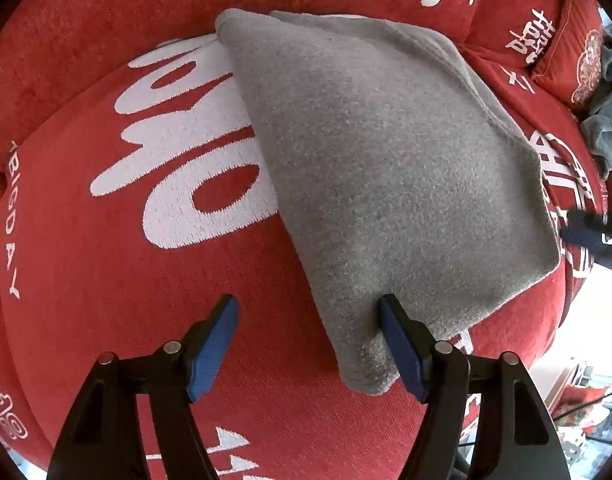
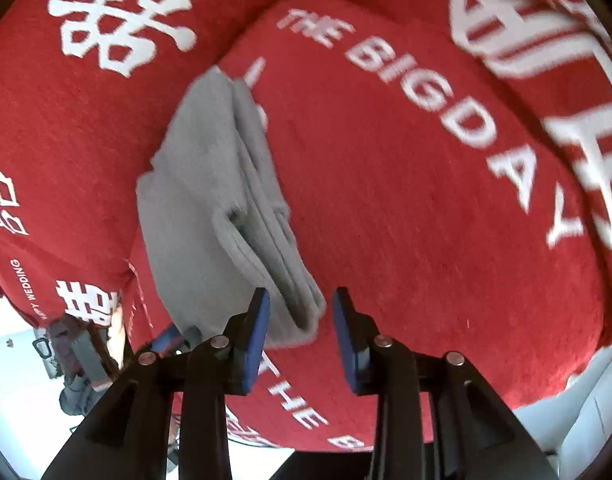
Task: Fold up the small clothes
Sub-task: 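Grasp the folded sweater edge with the right tool and lift it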
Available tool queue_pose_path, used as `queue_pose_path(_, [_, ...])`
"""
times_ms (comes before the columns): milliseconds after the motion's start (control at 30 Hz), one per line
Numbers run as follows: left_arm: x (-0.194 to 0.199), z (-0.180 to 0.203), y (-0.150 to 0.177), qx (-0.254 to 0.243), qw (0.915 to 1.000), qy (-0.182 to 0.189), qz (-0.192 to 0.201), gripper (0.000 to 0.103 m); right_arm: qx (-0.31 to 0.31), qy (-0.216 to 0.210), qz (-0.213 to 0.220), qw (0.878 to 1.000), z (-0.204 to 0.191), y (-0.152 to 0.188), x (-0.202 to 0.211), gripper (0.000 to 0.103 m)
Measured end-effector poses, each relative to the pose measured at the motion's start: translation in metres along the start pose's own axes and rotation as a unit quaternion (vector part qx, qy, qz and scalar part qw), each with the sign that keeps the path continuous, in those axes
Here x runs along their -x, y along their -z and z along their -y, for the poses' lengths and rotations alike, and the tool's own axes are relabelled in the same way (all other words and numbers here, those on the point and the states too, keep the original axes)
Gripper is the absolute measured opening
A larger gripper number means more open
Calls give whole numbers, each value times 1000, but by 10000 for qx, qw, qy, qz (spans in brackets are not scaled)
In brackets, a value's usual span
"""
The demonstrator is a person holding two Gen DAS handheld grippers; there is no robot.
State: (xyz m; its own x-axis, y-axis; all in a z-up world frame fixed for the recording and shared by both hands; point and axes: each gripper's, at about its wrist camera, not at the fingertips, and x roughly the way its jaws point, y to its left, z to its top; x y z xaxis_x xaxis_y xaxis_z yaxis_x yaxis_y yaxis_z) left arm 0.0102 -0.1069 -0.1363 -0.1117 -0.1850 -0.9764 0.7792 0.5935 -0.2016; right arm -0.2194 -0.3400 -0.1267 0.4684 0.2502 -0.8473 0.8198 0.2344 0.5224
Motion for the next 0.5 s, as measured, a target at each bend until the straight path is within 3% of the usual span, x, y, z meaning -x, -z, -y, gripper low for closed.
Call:
queue_pose_path(133, [-3,4,-3,17,10000,-23,-21,73,275,-91,-5,9996,-22,-21,-12,36])
queue_pose_path(267, [-3,5,-3,26,10000,-58,-21,73,786,348,-83,9963,-46,-35,-31,36])
queue_pose_path(500, [-4,5,-3,37,10000,-77,-36,73,622,496,-339,9963,-33,-36,-52,40])
